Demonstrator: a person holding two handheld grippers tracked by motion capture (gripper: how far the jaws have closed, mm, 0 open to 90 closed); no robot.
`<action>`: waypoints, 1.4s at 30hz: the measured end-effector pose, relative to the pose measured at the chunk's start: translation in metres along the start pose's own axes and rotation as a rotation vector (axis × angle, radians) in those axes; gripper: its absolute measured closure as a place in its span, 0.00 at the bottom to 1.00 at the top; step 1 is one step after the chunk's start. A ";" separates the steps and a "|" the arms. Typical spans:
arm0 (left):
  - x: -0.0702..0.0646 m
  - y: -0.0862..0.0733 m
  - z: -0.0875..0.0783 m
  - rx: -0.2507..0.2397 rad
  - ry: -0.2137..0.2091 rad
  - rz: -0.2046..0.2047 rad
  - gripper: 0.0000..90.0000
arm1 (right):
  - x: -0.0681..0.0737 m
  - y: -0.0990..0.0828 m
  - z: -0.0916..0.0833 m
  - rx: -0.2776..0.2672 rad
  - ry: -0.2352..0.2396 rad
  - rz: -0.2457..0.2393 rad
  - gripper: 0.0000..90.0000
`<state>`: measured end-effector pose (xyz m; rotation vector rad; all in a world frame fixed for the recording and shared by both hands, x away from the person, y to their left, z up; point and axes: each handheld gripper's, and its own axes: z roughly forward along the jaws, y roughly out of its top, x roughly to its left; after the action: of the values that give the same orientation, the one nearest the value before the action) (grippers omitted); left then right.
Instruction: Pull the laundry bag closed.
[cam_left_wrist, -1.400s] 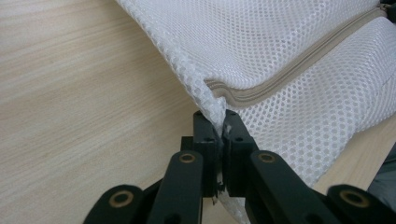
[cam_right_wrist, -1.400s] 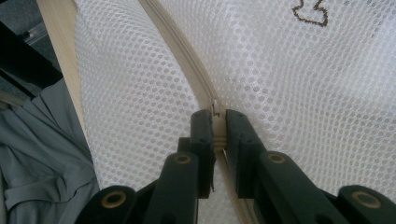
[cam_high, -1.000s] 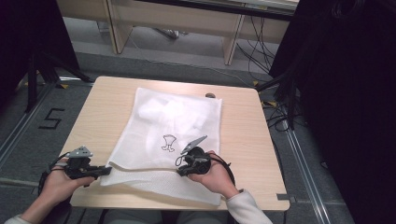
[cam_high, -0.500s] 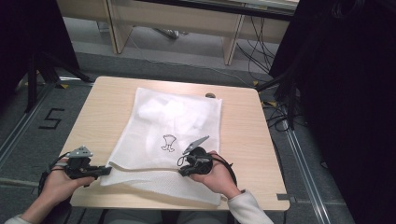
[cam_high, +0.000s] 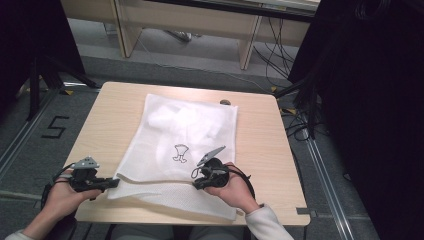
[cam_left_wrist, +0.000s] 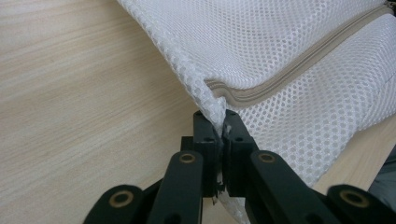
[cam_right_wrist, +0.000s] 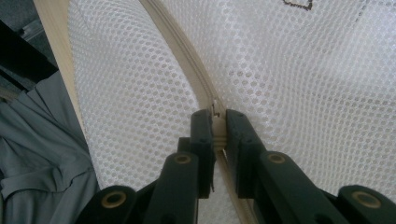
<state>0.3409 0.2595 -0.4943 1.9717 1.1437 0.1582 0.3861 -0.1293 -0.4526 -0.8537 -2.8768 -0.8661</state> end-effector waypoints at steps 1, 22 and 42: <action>0.000 0.000 0.000 0.000 0.000 0.000 0.95 | 0.000 0.000 0.000 0.000 0.000 0.000 0.92; 0.000 0.000 0.000 0.002 -0.001 0.001 0.95 | -0.002 -0.004 -0.003 0.001 0.000 0.001 0.92; 0.000 0.000 0.000 0.004 0.002 0.003 0.95 | -0.004 -0.008 -0.006 0.001 0.006 0.007 0.91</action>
<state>0.3412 0.2595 -0.4945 1.9776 1.1426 0.1594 0.3845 -0.1395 -0.4524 -0.8594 -2.8666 -0.8652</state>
